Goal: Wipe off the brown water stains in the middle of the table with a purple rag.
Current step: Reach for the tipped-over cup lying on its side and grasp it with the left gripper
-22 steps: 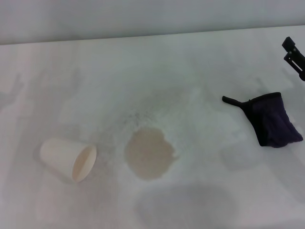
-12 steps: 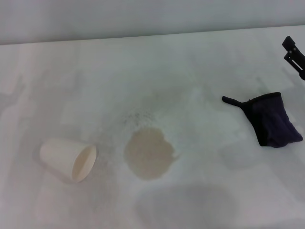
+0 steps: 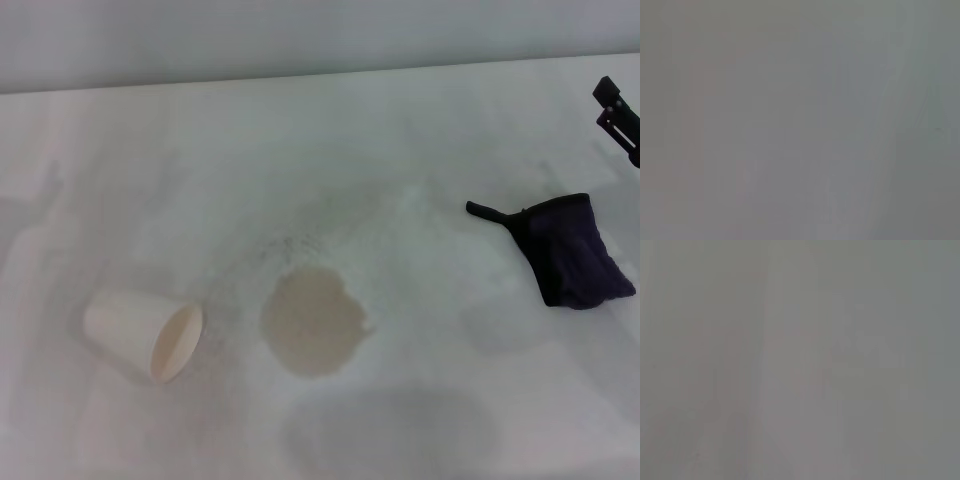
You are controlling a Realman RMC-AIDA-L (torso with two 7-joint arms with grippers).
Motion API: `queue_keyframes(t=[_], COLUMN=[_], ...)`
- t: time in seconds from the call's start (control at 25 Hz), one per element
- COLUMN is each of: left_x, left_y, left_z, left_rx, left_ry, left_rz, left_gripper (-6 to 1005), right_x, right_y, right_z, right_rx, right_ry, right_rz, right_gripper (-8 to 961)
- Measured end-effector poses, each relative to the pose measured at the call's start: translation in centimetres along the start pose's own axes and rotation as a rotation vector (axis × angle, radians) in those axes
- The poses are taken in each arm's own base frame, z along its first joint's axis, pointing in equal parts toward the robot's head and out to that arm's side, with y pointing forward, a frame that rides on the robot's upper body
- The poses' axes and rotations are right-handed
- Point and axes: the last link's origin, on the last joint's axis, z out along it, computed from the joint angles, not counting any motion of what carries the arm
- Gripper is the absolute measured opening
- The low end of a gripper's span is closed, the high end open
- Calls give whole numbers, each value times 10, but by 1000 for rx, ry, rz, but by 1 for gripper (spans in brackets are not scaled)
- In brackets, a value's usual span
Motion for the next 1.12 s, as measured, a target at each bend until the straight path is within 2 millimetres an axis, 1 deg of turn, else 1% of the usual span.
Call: queue_keyframes(t=[0.2,0.28,0.32,0.36,0.48,0.68,0.76,0.88,1.12], left_x=[-4,-7,-10,-10,-11,-13,-12,-1,41], left_y=[20,31,39,39,43,37,35,29,21], left_z=[0,0,0,0,-2,-9,-12,-17,-28], left_rx=[-124,-198,-263,-263,-336,-402,-439,-487,-594], left_ry=[-19,-43,-70,-70,-109,-182,-211,-240,-309], left_rz=[34,73,112,112,158,212,241,290,432], left_gripper=[876,876,876,876,876,876,876,876,875], right_x=[0,0,0,0,-2,5,8,9,11], right_y=[-1,-3,-4,-5,-6,-4,2,6,18], right_z=[0,1,2,3,7,16,18,20,25], right_rx=[2,6,7,8,7,8,-8,-18,-19], right_ry=[4,10,12,13,10,54,70,71,58], right_rz=[-9,-23,-32,-37,-41,-37,-27,-13,38], right_gripper=[863,862,862,862,862,861,861,861,860])
